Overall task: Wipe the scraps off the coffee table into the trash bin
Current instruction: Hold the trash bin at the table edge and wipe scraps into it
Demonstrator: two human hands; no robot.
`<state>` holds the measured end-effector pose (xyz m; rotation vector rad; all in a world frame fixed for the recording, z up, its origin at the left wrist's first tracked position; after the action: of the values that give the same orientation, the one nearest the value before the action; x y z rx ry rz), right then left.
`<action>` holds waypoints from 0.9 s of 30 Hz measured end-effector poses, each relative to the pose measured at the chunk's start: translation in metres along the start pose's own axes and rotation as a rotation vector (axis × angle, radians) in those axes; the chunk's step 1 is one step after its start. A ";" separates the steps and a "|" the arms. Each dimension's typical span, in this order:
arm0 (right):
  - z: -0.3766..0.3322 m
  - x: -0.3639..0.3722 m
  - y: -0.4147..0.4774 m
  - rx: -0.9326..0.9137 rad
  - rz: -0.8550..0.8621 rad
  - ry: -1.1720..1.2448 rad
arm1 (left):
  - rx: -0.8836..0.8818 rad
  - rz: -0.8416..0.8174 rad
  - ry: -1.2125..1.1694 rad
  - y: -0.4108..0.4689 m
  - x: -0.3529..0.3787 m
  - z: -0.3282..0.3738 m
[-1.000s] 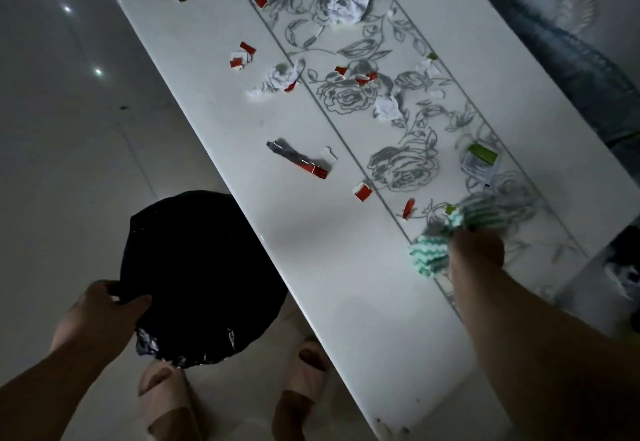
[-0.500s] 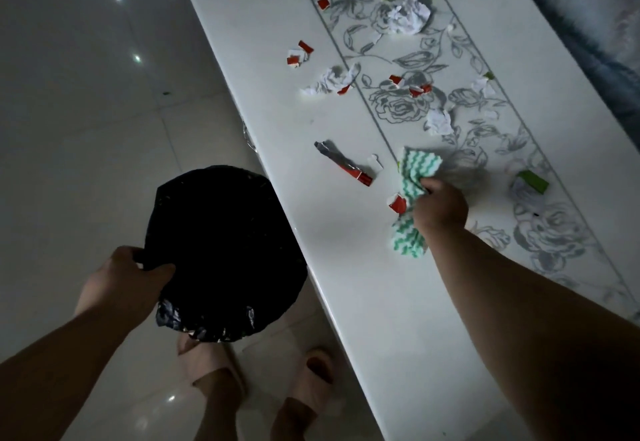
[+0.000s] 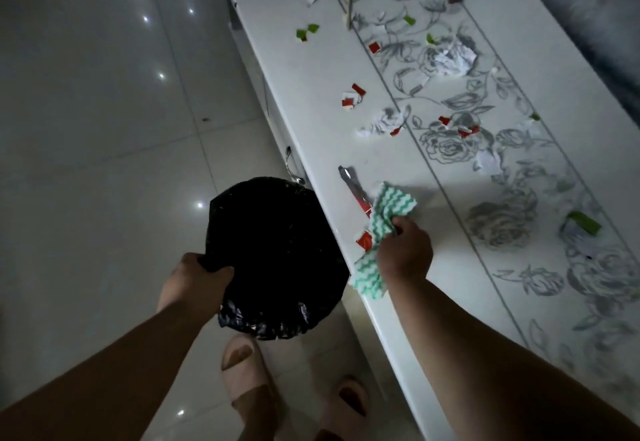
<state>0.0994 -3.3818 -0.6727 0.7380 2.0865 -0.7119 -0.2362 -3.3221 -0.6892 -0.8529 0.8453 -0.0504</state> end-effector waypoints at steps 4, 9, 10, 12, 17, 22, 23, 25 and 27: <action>-0.030 0.022 -0.017 -0.047 -0.055 0.059 | 0.047 -0.004 -0.034 0.010 -0.009 0.014; -0.059 0.043 -0.027 -0.120 -0.138 0.099 | 0.039 0.015 -0.026 0.020 -0.020 0.020; -0.061 0.041 -0.027 -0.130 -0.133 0.097 | 0.037 0.017 -0.032 0.021 -0.022 0.022; -0.057 0.026 -0.025 -0.142 -0.048 0.056 | 0.034 0.008 -0.060 0.023 -0.027 0.025; -0.001 -0.040 -0.019 0.034 0.309 -0.058 | 0.013 -0.011 -0.096 0.027 -0.040 0.032; 0.060 -0.058 -0.015 0.381 0.345 -0.011 | 0.034 0.003 -0.090 0.037 -0.047 0.044; 0.065 -0.055 -0.011 0.432 0.332 0.011 | 0.047 0.011 -0.086 0.039 -0.047 0.047; 0.063 -0.050 0.008 0.440 0.310 -0.003 | 0.066 0.022 -0.085 0.046 -0.045 0.053; 0.049 -0.046 0.030 0.377 0.273 -0.057 | 0.080 0.020 -0.106 0.052 -0.044 0.054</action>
<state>0.1687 -3.4076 -0.6680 1.1694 1.7718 -0.9684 -0.2443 -3.2366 -0.6772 -0.7656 0.7470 -0.0212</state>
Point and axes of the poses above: each hand's wrist, its own y-axis towards the middle knuckle, its own x-axis out of the palm, z = x × y, the point moved 7 cm from there along y, towards the middle knuckle, and after that the axes turned 10 degrees about -x, right-handed, at the moved point
